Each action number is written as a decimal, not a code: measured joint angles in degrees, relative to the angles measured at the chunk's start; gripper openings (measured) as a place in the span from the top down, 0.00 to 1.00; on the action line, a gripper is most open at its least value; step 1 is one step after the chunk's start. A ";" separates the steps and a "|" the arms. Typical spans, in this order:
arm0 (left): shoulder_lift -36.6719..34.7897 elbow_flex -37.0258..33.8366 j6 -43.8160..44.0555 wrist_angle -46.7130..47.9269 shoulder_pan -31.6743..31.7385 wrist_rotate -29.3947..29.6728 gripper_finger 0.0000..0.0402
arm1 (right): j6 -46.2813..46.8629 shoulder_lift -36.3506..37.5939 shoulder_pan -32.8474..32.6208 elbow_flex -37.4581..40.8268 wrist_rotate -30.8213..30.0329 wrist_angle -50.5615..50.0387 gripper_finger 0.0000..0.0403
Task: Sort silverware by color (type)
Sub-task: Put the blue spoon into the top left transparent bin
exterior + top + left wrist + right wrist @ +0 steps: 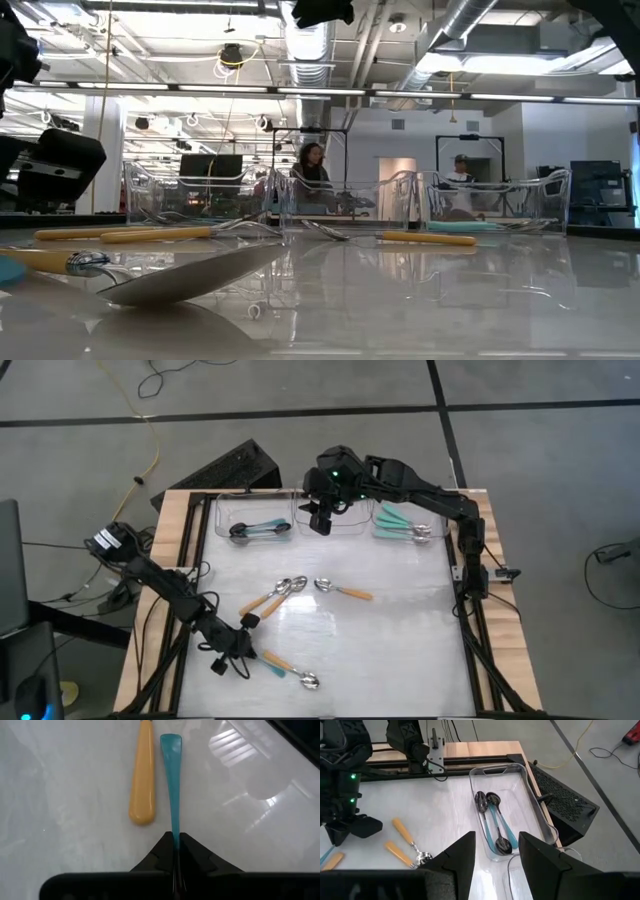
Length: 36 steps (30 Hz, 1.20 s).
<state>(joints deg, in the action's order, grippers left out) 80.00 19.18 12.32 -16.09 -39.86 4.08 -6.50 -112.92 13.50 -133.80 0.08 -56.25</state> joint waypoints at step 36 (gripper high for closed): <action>-70.80 -18.07 -24.31 -3.09 1.44 28.15 1.00 | 6.18 6.01 -8.84 34.95 3.29 -7.43 0.57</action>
<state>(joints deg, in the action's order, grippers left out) 9.20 1.10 -12.00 -19.19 -38.41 32.23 -0.33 -106.92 4.66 -98.84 3.37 -63.68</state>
